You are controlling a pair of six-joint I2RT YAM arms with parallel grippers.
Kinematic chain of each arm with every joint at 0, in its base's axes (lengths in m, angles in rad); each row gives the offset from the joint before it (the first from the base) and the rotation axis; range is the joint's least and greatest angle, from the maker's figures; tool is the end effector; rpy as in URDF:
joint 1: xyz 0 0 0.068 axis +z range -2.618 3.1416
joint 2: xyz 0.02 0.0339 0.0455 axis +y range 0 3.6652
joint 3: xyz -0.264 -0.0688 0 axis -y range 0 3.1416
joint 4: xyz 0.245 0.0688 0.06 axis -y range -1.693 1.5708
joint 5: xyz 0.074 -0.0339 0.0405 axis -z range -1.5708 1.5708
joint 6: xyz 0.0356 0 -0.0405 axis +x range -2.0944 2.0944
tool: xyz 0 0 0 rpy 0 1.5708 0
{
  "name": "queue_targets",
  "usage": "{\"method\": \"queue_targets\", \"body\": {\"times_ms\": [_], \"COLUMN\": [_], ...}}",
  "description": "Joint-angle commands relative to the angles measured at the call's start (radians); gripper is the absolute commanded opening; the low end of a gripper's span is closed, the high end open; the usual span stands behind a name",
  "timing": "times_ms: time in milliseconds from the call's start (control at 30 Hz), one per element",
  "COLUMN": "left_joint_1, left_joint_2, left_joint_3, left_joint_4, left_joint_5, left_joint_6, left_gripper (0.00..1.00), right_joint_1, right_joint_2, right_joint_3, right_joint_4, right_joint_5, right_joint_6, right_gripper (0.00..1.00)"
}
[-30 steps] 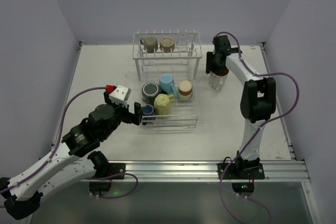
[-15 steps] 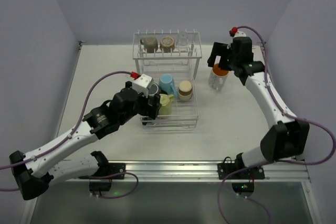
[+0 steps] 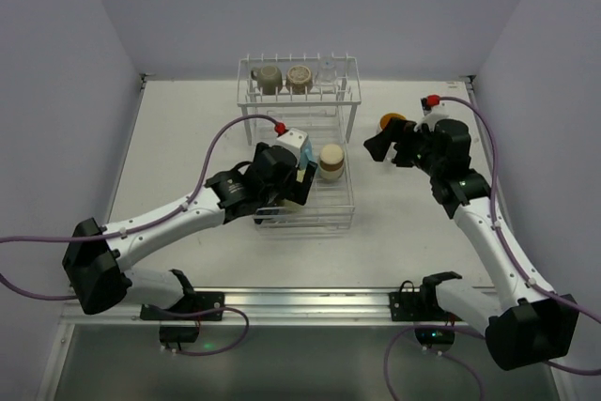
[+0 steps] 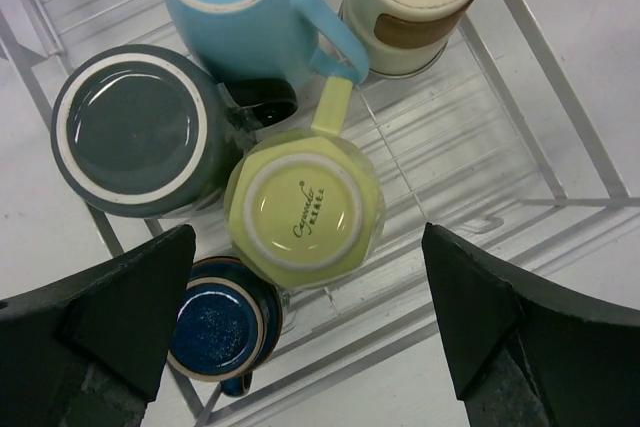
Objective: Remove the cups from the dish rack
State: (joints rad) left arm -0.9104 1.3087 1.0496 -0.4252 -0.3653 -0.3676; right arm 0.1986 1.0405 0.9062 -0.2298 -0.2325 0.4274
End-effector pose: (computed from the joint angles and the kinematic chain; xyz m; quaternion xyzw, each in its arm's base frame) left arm 0.1860 -0.2188 0.2959 0.1631 0.8767 -0.1198 0.4364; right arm 0.2325 0.0552 0.3292 0.0280 0.8201 0.2644 0.5068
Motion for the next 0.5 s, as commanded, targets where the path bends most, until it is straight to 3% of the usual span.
{"method": "queue_targets", "body": {"times_ms": [0,467], "left_joint_1": [-0.005,-0.004], "left_joint_2": [0.046,0.138], "left_joint_3": [0.046,0.009], "left_joint_4": [0.049,0.126], "left_joint_5": [-0.044,-0.075], "left_joint_6": [-0.036,-0.040], "left_gripper": [1.00,1.00], "right_joint_1": [0.009,0.022], "right_joint_2": [-0.048,-0.099], "right_joint_3": [-0.015,-0.046], "right_joint_4": [0.084,0.087], "right_joint_5": [-0.073,-0.106], "right_joint_6": [0.024,0.028], "right_gripper": [0.99,0.99]}}
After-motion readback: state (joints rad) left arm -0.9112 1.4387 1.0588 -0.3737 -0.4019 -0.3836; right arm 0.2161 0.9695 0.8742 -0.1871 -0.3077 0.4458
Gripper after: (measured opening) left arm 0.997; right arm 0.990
